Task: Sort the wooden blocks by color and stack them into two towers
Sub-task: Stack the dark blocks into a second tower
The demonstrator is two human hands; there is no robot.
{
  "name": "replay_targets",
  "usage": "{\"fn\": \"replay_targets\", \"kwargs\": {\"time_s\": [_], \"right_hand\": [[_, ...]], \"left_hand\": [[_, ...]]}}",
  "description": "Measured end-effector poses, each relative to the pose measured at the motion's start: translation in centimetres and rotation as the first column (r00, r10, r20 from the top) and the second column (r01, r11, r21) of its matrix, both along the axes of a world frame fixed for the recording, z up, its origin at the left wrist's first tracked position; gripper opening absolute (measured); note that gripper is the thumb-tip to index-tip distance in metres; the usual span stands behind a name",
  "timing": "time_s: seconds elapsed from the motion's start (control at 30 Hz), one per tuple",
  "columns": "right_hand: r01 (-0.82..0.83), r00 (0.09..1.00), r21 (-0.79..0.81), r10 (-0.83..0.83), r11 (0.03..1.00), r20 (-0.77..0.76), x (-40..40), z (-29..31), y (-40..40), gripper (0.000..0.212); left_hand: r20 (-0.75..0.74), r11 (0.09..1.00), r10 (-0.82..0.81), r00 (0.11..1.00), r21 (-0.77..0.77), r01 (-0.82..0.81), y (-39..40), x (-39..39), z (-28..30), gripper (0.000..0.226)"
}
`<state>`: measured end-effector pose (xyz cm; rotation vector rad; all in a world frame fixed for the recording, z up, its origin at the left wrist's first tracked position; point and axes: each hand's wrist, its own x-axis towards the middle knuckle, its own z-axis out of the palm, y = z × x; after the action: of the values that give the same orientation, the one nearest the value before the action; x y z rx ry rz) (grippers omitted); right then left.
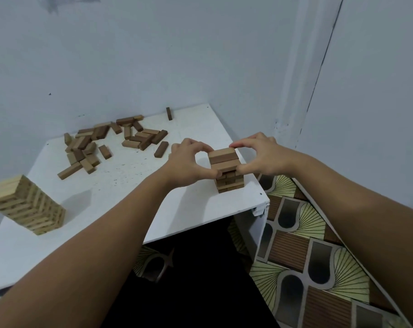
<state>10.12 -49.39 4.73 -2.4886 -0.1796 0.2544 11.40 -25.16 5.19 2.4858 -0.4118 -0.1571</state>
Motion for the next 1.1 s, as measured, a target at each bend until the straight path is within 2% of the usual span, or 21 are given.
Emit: {"fn": "replay_targets", "kwargs": {"time_s": [0.43, 0.6, 0.8, 1.1], "right_hand": [[-0.016, 1.000, 0.046, 0.017, 0.999, -0.015, 0.4, -0.7, -0.7, 0.071], [-0.006, 0.997, 0.109, 0.014, 0.994, -0.069, 0.4, -1.3, -1.1, 0.070], [-0.017, 0.996, 0.157, 0.030, 0.988, -0.082, 0.6, -1.8, -1.2, 0.069], [-0.055, 0.994, 0.124, 0.067, 0.991, -0.090, 1.2, -1.4, -1.5, 0.070]], "left_hand": [[0.000, 1.000, -0.008, 1.000, -0.009, 0.008, -0.5, 0.4, -0.6, 0.057], [-0.081, 0.999, -0.015, 0.997, -0.052, 0.011, -0.5, 0.5, -1.0, 0.061], [-0.168, 0.994, -0.011, 0.986, -0.113, -0.008, -0.1, 0.3, -1.5, 0.078], [-0.247, 0.976, -0.011, 0.969, -0.212, -0.043, 0.1, 0.5, -1.9, 0.085]]}}
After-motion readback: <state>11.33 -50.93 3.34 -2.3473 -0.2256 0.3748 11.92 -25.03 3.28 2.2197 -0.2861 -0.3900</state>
